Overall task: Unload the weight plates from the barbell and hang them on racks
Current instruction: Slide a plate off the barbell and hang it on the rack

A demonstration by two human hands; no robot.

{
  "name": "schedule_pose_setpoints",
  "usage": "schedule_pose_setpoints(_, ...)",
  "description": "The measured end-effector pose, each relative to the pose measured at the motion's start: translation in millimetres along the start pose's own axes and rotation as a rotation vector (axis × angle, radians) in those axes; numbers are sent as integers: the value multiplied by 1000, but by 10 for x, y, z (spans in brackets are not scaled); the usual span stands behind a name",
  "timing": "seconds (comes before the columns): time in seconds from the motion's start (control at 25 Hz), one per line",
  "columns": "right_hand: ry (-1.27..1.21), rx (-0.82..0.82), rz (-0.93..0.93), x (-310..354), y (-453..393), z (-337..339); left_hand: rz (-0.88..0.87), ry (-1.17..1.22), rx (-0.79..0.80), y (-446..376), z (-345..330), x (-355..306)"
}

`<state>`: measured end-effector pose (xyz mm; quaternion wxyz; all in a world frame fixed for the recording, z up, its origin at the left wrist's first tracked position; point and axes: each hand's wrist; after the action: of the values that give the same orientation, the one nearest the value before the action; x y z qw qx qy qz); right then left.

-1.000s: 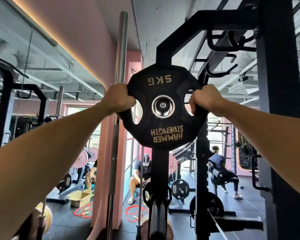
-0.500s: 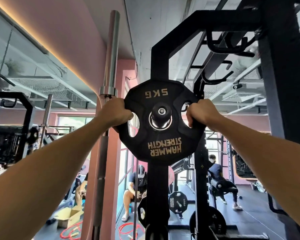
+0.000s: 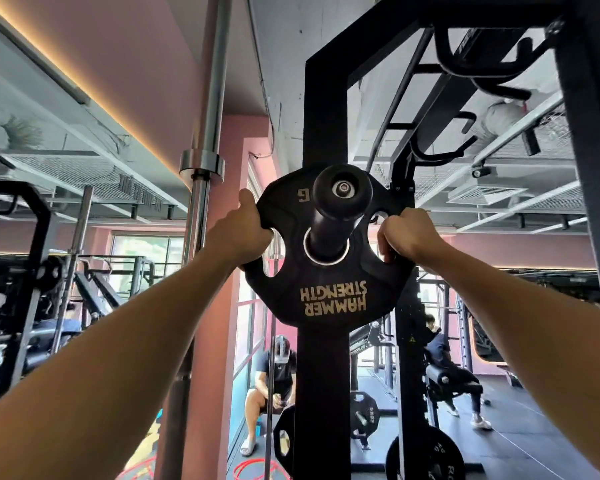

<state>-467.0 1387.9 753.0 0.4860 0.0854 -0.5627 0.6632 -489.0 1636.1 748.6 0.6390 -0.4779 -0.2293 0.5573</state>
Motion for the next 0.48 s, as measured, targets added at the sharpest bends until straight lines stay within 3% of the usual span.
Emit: schedule_pose_setpoints(0.48,30,-63,-15,-229,-85,-109,-5,21,-39,163,-157,52)
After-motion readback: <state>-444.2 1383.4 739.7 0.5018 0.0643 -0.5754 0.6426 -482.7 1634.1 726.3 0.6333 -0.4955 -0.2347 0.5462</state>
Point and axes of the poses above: each hand's wrist, its own y-axis away from the middle knuckle, its own z-axis out of the back of the hand, x = y × z, and after that the axes turned 4 degrees about -z, right-handed
